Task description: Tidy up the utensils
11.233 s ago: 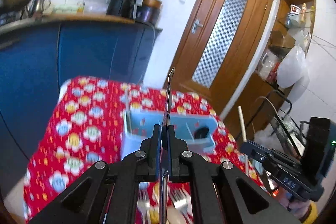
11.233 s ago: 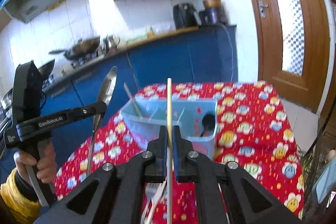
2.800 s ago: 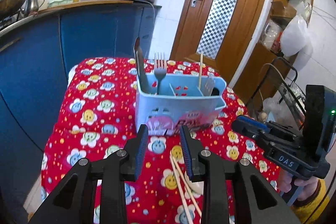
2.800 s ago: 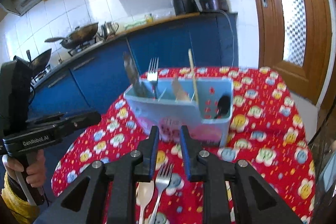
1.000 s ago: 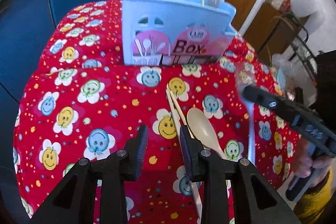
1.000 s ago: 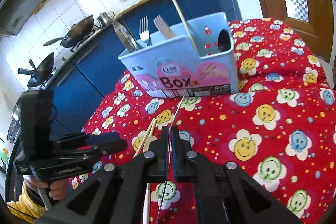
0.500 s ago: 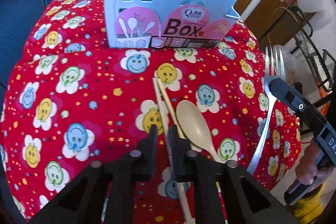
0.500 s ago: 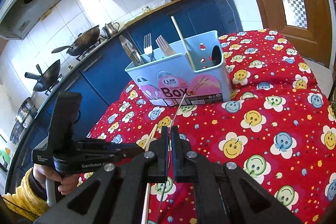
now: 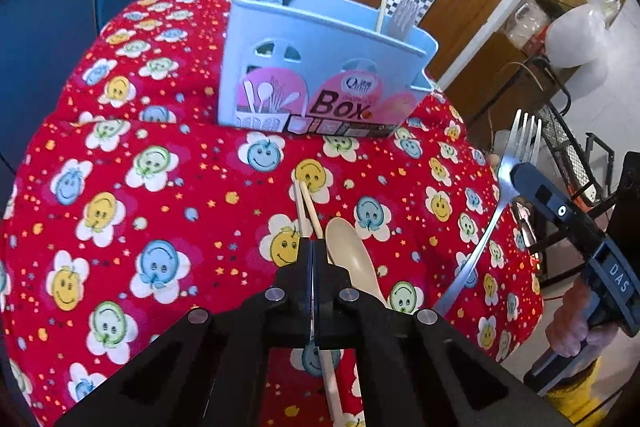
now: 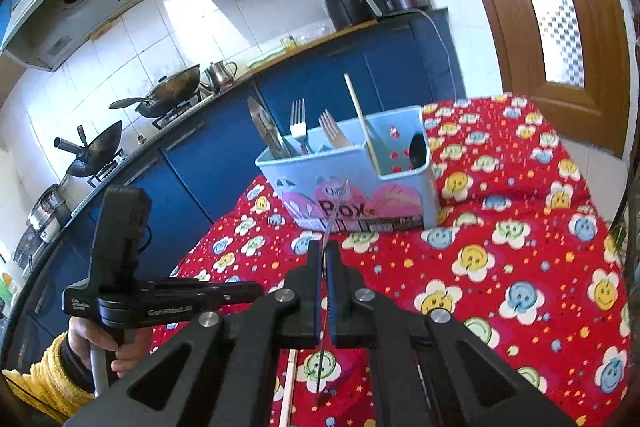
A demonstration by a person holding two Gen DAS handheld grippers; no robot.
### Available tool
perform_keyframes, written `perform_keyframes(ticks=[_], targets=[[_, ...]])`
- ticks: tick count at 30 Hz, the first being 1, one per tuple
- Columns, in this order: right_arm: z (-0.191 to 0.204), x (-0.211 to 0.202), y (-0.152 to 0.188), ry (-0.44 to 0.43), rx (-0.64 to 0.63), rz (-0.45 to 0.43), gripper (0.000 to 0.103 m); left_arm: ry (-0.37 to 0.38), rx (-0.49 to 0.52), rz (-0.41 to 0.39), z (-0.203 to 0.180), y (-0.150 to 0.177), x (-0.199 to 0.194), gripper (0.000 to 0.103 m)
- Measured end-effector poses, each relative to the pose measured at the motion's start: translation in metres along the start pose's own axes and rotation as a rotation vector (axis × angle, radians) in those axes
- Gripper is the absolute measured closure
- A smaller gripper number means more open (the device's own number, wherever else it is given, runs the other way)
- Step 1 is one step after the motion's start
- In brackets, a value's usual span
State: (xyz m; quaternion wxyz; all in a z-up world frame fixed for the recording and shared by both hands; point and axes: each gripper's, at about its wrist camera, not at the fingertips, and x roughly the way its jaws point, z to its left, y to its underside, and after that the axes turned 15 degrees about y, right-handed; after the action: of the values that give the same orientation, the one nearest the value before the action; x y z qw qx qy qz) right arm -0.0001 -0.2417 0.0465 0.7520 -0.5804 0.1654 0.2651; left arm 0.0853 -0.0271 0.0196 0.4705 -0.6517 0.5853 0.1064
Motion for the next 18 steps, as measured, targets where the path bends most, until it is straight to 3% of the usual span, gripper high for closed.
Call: perform_keyframes(ticks=[4,10,18], targets=[[0.004,-0.004,-0.004,0.000,-0.007,-0.016,0.100,0.010,0.009,0.063,-0.004,0.001,0.009,0.103],[0.007,-0.006,-0.005,-0.001,-0.011,-0.021,0.100,-0.065,0.046,0.168,-0.010,0.002,0.035,0.097],[0.004,-0.009,-0.006,-0.004,-0.005,-0.035,0.100,-0.109,0.065,0.212,-0.013,-0.003,0.051,0.095]])
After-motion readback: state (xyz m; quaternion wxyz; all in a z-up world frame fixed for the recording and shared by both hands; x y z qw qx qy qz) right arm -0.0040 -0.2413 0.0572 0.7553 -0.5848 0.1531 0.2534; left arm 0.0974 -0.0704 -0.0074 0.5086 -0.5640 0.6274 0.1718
